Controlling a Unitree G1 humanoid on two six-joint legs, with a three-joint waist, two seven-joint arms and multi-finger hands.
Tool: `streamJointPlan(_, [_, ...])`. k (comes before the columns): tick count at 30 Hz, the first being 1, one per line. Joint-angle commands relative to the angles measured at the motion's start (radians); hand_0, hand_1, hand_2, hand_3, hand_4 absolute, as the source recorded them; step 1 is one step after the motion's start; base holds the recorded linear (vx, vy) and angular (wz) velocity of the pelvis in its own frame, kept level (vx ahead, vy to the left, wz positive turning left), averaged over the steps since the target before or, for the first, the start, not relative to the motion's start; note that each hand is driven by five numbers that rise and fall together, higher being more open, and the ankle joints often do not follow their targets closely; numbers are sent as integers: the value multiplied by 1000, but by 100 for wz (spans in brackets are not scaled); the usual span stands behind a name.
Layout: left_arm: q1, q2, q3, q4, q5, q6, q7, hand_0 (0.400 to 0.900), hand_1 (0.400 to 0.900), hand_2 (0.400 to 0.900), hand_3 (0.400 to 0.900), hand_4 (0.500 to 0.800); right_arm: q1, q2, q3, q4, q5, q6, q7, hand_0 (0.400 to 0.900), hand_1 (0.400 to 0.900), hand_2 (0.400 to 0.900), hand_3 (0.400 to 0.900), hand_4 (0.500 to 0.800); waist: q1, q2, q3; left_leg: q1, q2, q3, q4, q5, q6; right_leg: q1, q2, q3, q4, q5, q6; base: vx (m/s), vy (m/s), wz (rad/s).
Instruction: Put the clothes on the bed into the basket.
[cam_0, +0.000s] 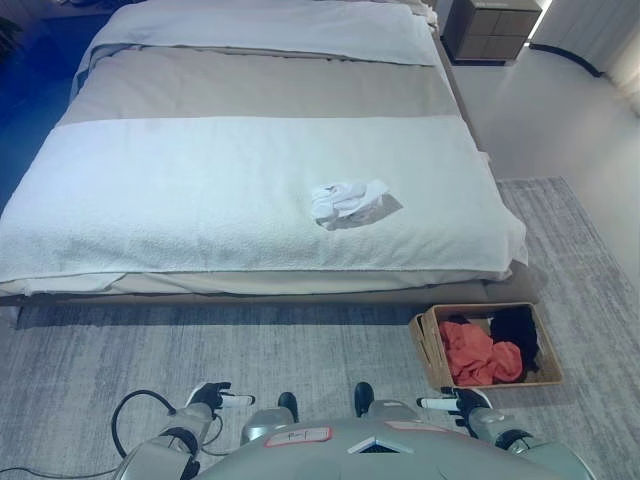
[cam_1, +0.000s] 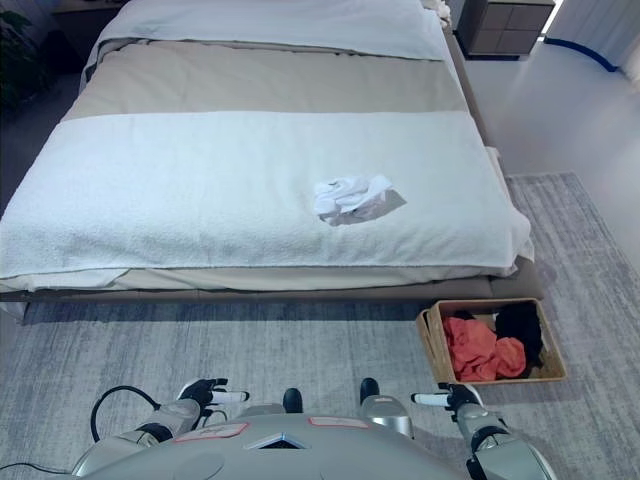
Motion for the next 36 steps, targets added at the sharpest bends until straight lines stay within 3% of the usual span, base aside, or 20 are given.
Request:
streamJointPlan(1, [-61, 15, -22, 58, 6, -15, 10, 900, 900, 900, 900, 800, -53, -18, 20, 49, -6, -14, -11, 900, 900, 900, 900, 800, 2, -2, 37, 10, 17, 40, 6, -61, -33, 47, -13, -56, 4, -86, 43, 0, 0, 0])
streamJointPlan(36, [-65, 24, -22, 50, 4, -13, 12, 900, 900, 900, 900, 800, -47, -18, 22, 44, 0, -16, -8, 900, 900, 900, 900, 800, -1, 1, 37, 17, 21, 27, 6, -64, -34, 60, -5, -56, 5, -103, 34, 1, -5, 1])
